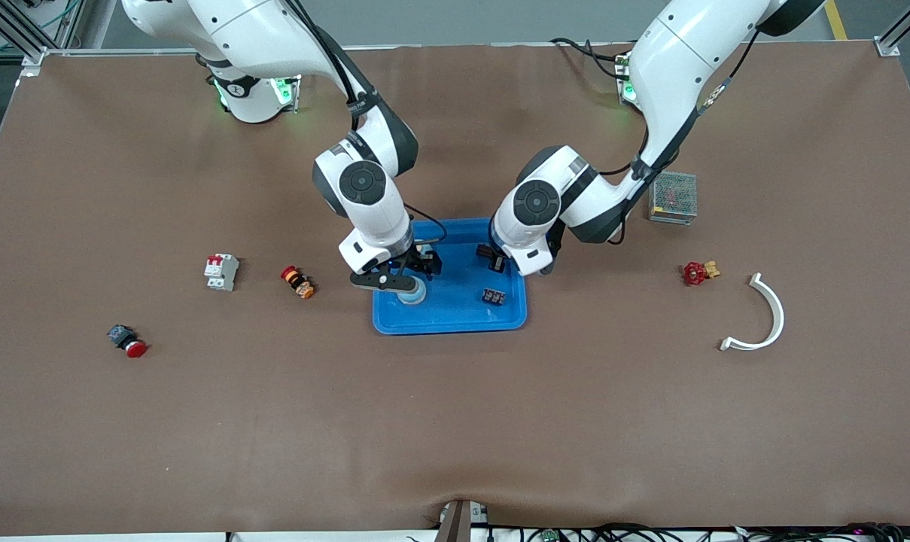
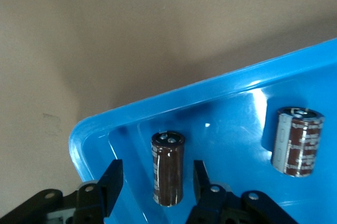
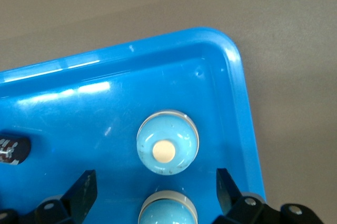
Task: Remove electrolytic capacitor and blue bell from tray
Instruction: 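Grasp a black capacitor with the left gripper while the right gripper grasps a bell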
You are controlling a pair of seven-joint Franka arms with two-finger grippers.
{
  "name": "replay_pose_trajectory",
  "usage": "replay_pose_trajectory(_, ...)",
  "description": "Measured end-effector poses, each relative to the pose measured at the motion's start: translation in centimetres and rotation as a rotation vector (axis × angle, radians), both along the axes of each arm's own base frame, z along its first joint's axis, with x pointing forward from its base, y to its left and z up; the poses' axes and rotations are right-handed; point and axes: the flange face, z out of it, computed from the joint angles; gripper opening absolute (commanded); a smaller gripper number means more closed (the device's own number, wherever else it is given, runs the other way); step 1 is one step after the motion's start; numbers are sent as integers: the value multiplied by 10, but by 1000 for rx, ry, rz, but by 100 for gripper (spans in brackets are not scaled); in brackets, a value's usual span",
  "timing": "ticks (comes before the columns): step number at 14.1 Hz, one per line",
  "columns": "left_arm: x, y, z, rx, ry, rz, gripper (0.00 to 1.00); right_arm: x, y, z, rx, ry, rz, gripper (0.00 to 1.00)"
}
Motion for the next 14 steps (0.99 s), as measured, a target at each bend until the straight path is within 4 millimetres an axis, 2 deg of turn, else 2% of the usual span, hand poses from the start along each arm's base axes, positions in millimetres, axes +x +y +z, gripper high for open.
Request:
replay_pose_trajectory(4, -2, -5, -8, -15, -5, 20, 53, 8, 0, -10, -14, -13, 6, 100)
replay_pose_trajectory(7, -2, -5, -16, -18, 0, 30, 48, 12, 1, -26, -6, -27, 5, 100)
replay_pose_trajectory(9, -1, -5, -18, -19, 2, 33, 36, 13, 0, -36, -7, -35, 7, 100)
replay_pose_trajectory(12, 3, -5, -20, -23, 2, 38, 5, 14, -1, -43, -16, -41, 17, 100)
replay_pose_trajectory(13, 4, -6, -20, -24, 0, 39, 0, 14, -1, -44, -18, -40, 19, 100)
replay_pose_trajectory(14, 5, -6, -19, -25, -1, 41, 0, 14, -1, -45, -21, -41, 21, 100)
